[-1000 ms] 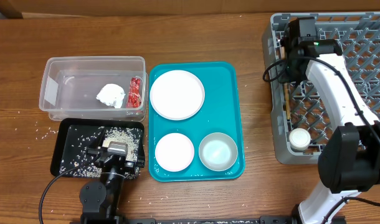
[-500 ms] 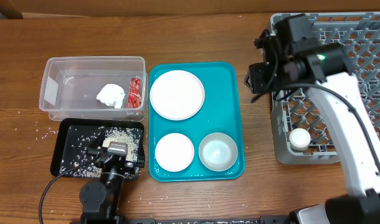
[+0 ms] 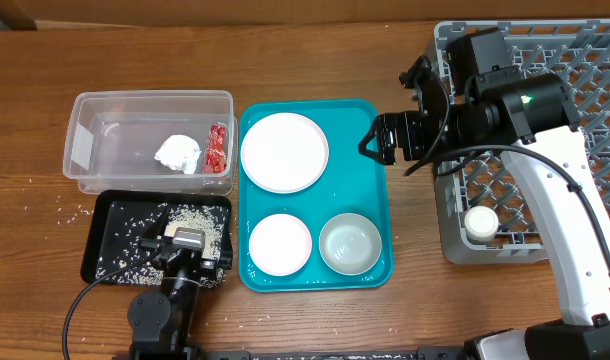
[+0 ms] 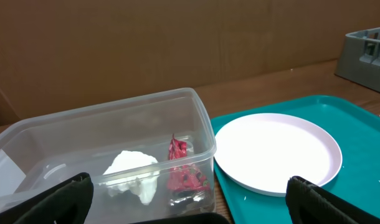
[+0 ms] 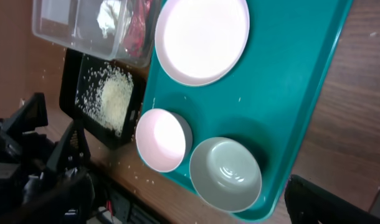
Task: Sort waste into correct bins and load items into the dishwasher
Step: 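Grasp the grey bowl on the teal tray with the right gripper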
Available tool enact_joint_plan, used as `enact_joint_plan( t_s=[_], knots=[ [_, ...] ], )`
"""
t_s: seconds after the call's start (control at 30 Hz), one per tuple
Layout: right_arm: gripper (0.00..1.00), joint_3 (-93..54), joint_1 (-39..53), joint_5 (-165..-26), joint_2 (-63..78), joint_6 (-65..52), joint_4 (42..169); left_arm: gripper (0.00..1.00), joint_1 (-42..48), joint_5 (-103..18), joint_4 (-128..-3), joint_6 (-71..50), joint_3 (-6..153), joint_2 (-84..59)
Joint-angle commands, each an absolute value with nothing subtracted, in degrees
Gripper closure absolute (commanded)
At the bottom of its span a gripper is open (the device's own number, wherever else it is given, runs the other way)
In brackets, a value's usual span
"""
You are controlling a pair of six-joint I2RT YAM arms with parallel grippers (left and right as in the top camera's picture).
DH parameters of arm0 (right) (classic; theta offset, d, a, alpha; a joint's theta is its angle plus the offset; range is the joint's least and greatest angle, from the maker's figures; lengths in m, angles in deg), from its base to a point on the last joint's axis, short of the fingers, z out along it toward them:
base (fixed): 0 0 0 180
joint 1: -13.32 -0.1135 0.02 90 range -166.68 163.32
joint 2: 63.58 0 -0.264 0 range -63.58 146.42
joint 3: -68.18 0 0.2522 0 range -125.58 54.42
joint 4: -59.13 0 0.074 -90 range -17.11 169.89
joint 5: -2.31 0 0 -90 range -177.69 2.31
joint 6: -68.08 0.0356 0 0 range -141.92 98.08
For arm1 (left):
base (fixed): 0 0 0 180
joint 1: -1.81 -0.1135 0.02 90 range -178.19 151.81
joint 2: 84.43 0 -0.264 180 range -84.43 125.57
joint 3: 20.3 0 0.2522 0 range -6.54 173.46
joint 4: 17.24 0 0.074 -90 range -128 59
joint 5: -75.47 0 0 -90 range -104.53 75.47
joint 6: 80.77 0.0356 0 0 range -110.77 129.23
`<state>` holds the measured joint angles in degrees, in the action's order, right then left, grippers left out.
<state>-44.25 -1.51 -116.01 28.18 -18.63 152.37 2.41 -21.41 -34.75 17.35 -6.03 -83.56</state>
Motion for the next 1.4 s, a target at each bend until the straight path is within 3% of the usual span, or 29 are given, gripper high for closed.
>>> enact_joint_plan(
  t_s=[0.0, 0.13, 0.37, 0.43, 0.57, 0.6, 0.93, 1.07, 1.37],
  knots=[
    [0.00, -43.49, -3.79, -109.97, 25.65, -18.19, 152.55, 0.00, 1.93, -21.45, -34.81, 18.22, -6.27, -84.18],
    [0.00, -35.18, -8.07, -101.17, 23.62, -9.84, 149.36, 0.00, 1.93, -21.45, -34.79, 18.22, -6.27, -84.18],
    [0.03, -15.12, -9.82, -100.66, 23.53, -4.03, 135.85, 0.00, 1.93, -21.45, -34.81, 18.22, -6.27, -84.18],
    [0.14, -10.51, -9.82, -100.75, 23.53, -4.09, 132.59, 0.00, 1.93, -21.45, -34.81, 18.22, -6.27, -84.18],
    [0.52, -4.04, -9.82, -100.82, 23.53, -4.27, 127.50, 0.00, 1.93, -21.45, -34.79, 18.22, -6.27, -84.18],
    [0.56, -2.79, -9.84, -100.88, 23.53, -4.27, 126.60, 0.00, 1.93, -21.45, -34.81, 18.22, -6.27, -84.18],
    [0.57, 3.35, -9.86, -104.97, 23.53, -6.85, 123.04, 0.00, 1.93, -21.45, -34.79, 18.22, -6.27, -84.18],
    [0.69, 3.37, -9.89, -105.34, 23.53, -6.94, 123.08, 0.00, 1.93, -21.45, -34.81, 18.22, -6.27, -84.18],
    [0.71, 5.54, -9.89, -105.32, 26.37, -6.67, 119.26, 0.00, 1.93, -21.45, -34.81, 18.22, -6.27, -84.18]
  ],
)
